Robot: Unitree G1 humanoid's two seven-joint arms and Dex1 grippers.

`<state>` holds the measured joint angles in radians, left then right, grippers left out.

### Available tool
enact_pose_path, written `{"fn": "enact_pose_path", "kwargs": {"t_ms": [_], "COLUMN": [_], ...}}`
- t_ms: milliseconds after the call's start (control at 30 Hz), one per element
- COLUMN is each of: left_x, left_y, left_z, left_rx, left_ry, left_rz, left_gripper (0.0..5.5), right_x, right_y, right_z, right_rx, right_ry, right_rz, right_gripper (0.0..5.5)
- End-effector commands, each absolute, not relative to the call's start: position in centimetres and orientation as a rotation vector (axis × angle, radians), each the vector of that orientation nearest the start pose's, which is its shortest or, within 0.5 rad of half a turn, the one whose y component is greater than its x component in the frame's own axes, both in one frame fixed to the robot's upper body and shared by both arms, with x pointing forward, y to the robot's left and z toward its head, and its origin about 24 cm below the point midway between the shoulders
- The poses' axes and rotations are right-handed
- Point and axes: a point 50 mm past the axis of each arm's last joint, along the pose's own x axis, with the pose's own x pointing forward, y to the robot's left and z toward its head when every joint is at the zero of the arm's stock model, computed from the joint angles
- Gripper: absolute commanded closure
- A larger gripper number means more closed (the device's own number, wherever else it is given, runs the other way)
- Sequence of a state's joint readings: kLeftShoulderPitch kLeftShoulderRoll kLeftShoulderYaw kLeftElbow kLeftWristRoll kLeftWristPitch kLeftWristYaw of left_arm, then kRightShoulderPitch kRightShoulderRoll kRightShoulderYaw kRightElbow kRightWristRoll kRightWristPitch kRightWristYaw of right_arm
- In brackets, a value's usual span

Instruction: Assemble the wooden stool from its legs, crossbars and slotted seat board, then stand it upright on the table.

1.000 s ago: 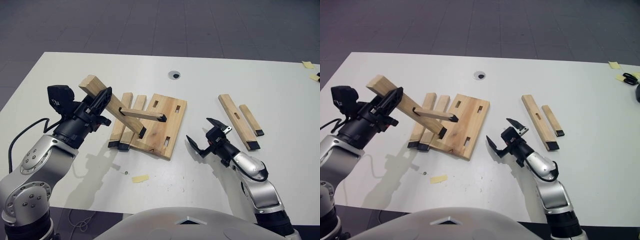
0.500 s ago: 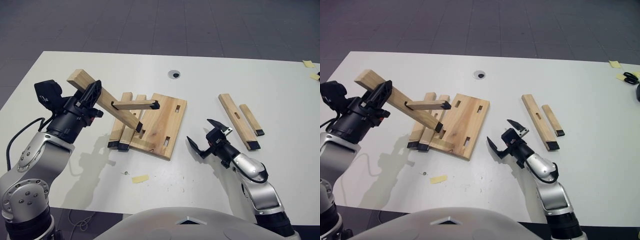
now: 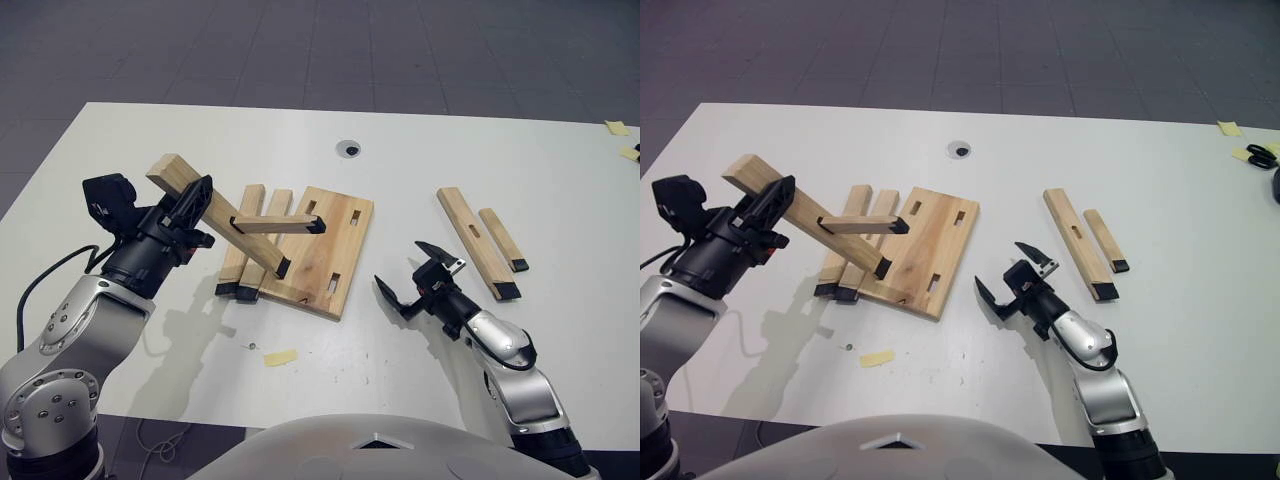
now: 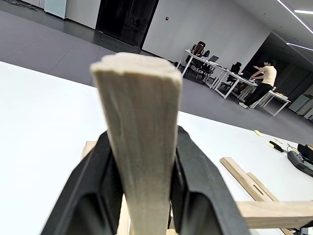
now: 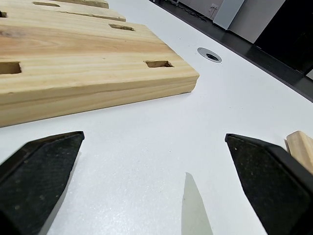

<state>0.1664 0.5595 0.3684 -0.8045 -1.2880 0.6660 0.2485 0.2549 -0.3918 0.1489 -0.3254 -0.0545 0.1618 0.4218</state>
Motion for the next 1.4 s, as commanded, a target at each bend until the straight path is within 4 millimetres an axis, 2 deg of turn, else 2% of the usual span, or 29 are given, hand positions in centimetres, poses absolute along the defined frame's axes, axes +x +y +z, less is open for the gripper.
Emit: {"fn": "enact_pose_path", "kwargs": {"t_ms": [33,200,333,433,500,633,867,933,967,1100,1233,1400], "left_x": [18.5,17.9,17.2,16.7,16.4,16.9,17.3,17.5,17.5,18.2,19.1,20.1], "left_y": [20.1,18.7,19.1,19.4,18.9,18.2,18.7,18.4,18.3,18.2,17.6,17.7], "left_z": [16.4,15.8,14.0,12.3,11.7,12.2,10.6,10.9,11.1,12.8,15.9,21.4], "left_rx": [-0.353,-0.239,-0.182,-0.135,-0.037,0.157,0.163,0.109,0.085,-0.047,-0.217,-0.403], "left_ry": [0.089,0.091,0.158,0.273,0.350,0.383,0.447,0.440,0.439,0.385,0.276,0.091], "left_rz": [-0.229,-0.297,-0.294,-0.299,-0.387,-0.559,-0.536,-0.552,-0.562,-0.608,-0.730,-0.897], "left_gripper": [4.46,4.46,4.46,4.46,4.46,4.45,4.40,4.38,4.01,3.36,2.62,1.84], "right_x": [19.3,19.4,19.6,19.8,19.9,20.0,20.5,20.5,20.5,20.6,20.8,21.1], "right_y": [-16.6,-16.4,-16.5,-16.6,-16.7,-16.5,-16.3,-16.3,-16.3,-16.4,-16.4,-16.4], "right_z": [4.1,4.2,4.4,4.5,4.6,4.5,4.8,4.7,4.7,4.7,4.5,4.1], "right_rx": [-0.396,-0.395,-0.410,-0.418,-0.420,-0.419,-0.424,-0.424,-0.424,-0.423,-0.423,-0.420], "right_ry": [0.208,0.200,0.189,0.184,0.182,0.177,0.159,0.160,0.160,0.164,0.168,0.180], "right_rz": [0.557,0.566,0.567,0.564,0.559,0.553,0.556,0.558,0.558,0.553,0.546,0.532], "right_gripper": [0.10,0.10,0.10,0.10,0.10,0.10,0.10,0.10,0.10,0.10,0.10,0.10]}}
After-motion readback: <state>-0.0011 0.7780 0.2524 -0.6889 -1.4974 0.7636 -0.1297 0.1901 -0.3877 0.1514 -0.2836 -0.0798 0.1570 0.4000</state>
